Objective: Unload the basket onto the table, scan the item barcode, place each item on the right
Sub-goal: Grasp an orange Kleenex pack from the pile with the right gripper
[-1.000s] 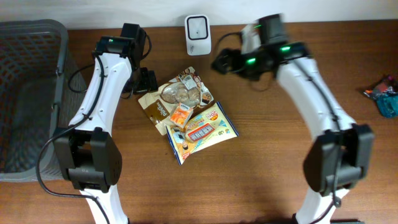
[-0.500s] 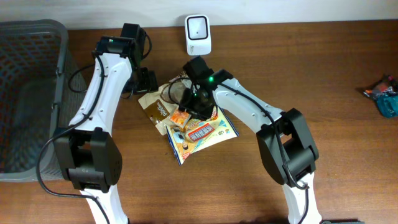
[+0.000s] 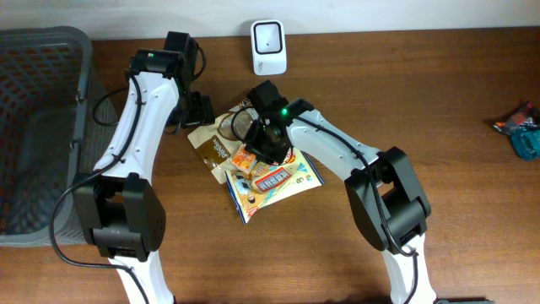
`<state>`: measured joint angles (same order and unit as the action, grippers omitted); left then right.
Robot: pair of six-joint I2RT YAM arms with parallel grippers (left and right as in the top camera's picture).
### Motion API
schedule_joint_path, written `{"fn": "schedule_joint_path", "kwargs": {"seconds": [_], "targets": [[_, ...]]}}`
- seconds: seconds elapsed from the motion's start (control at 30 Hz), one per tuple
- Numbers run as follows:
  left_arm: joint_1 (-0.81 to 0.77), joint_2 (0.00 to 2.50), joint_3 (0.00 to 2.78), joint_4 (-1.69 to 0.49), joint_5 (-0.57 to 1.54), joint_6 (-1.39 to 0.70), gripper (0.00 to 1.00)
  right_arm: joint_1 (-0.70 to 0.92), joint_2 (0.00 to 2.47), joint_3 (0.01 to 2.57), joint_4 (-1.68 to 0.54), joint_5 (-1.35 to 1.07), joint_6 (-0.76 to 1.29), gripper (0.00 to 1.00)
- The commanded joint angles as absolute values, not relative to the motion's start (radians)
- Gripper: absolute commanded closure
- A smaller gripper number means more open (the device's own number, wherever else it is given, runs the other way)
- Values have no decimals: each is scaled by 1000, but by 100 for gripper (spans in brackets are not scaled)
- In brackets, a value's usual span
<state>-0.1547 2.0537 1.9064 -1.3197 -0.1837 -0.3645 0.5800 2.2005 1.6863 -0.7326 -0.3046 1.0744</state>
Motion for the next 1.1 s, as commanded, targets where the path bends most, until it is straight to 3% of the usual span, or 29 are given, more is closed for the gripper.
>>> {"fn": "schedule_joint_path", "kwargs": {"seconds": [0.0, 0.03, 0.17, 0.33, 0.5, 0.53, 0.57, 0.6, 0.8, 1.07], "targets": [[-154, 2056, 1908, -1320, -181, -381, 1, 592, 2221, 1675, -725, -284, 1116, 85], [-154, 2056, 1908, -1320, -181, -381, 1, 591, 2221, 1675, -720, -283, 1108, 96], [-154, 2056, 1908, -1320, -181, -381, 1, 545, 2218, 1678, -710, -340, 991, 96], [-154, 2056, 1908, -1320, -181, -381, 1, 391, 2196, 1679, -719, -603, 680, 96], [-154, 2056, 1908, -1321, -181, -381, 1, 299, 2196, 1679, -791, -492, 469, 96], [-154, 2056, 1908, -1320, -181, -381, 1, 284, 2196, 1679, -809, -479, 426, 90], [-154, 2056, 1908, -1320, -181, -381, 1, 274, 2196, 1679, -824, -464, 419, 63], [-154, 2056, 1908, -1320, -181, -381, 1, 272, 2196, 1679, -832, -459, 419, 57], [-154, 2056, 1908, -1320, -181, -381, 1, 329, 2196, 1680, -777, -633, 427, 55], [-154, 2056, 1908, -1320, -181, -381, 1, 373, 2196, 1739, -794, -553, 427, 56]]}}
